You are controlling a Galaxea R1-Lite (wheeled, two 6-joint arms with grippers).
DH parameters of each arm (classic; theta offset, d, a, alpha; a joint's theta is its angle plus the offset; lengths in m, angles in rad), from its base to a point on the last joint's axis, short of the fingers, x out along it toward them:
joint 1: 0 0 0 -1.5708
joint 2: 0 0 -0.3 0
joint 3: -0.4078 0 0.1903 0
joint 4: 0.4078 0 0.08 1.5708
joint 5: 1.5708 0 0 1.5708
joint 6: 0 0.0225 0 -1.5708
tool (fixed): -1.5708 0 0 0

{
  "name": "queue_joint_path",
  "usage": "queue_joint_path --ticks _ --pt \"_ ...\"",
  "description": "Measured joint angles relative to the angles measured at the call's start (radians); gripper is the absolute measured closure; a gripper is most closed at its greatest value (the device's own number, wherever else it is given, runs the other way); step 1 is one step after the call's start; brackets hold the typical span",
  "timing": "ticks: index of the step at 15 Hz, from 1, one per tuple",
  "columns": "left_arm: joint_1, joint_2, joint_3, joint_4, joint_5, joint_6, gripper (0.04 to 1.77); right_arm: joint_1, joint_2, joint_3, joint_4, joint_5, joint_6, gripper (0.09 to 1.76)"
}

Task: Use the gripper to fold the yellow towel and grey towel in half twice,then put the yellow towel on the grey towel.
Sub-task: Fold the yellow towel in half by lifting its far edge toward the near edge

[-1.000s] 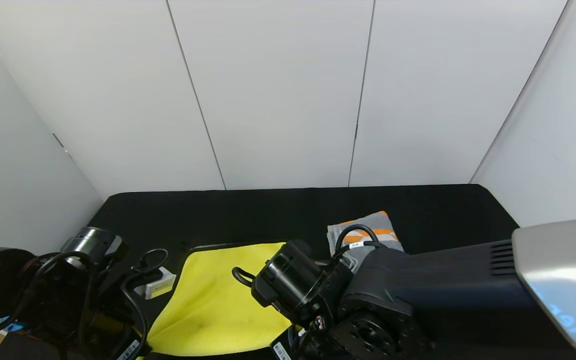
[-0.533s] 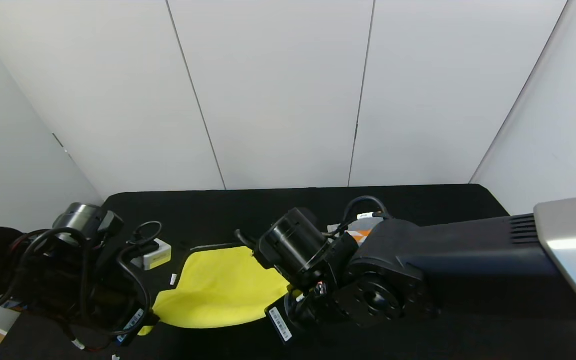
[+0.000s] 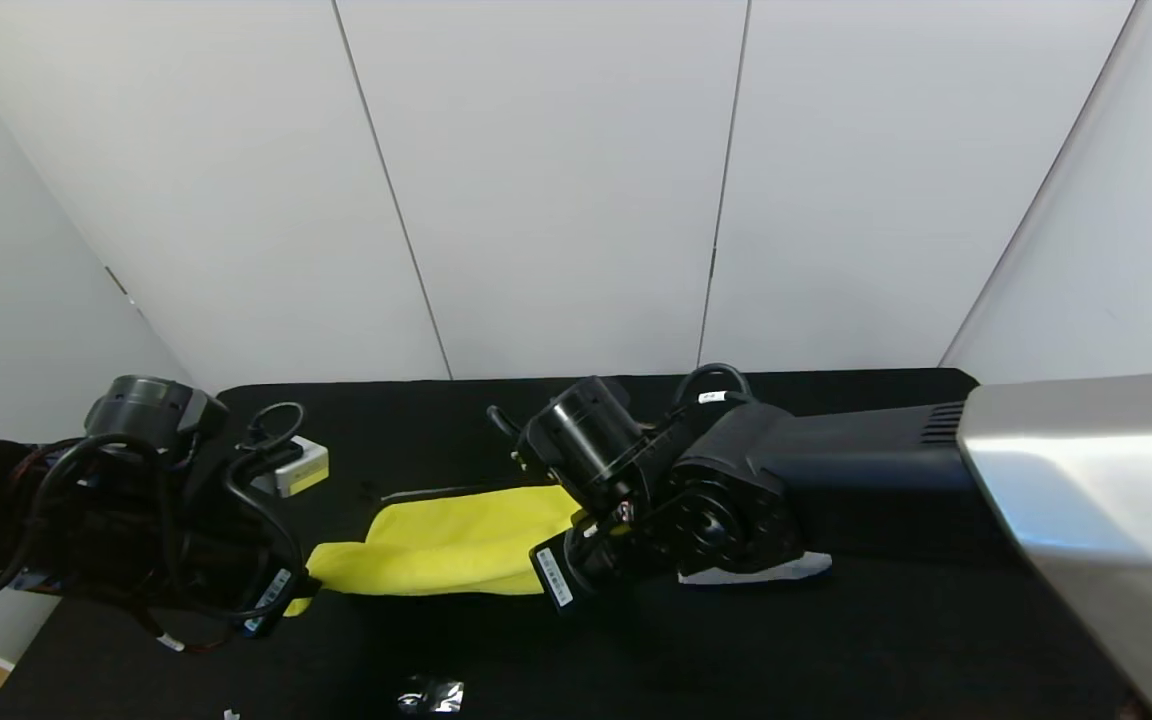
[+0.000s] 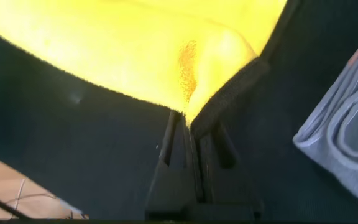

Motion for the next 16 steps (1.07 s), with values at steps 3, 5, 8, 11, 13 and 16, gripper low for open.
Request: queue_joint_path --ticks 3,5,8,11,13,16 --pt "0.001 0.039 -0.024 0.000 -0.011 -0.005 1.68 -0.019 0.039 -0.045 -0.003 -0.001 -0.004 1.72" --pt "0.001 0.072 -0.053 0.000 -0.016 -0.022 1.68 -0.032 0.057 -0.063 -0.005 -0.001 -0.004 1.72" --pt "0.001 0.126 -0.110 0.001 -0.016 -0.048 1.68 -0.049 0.084 -0.106 -0.002 -0.001 -0.006 1.72" --pt "0.000 0.179 -0.155 0.000 -0.016 -0.081 1.68 -0.064 0.113 -0.145 -0.004 -0.001 -0.006 1.72" --pt "0.002 0.212 -0.171 -0.002 -0.017 -0.092 1.68 -0.071 0.133 -0.157 -0.010 -0.001 -0.007 1.72" --pt "0.009 0.246 -0.185 -0.002 -0.017 -0.100 1.68 -0.077 0.157 -0.163 -0.022 0.000 -0.013 1.57"
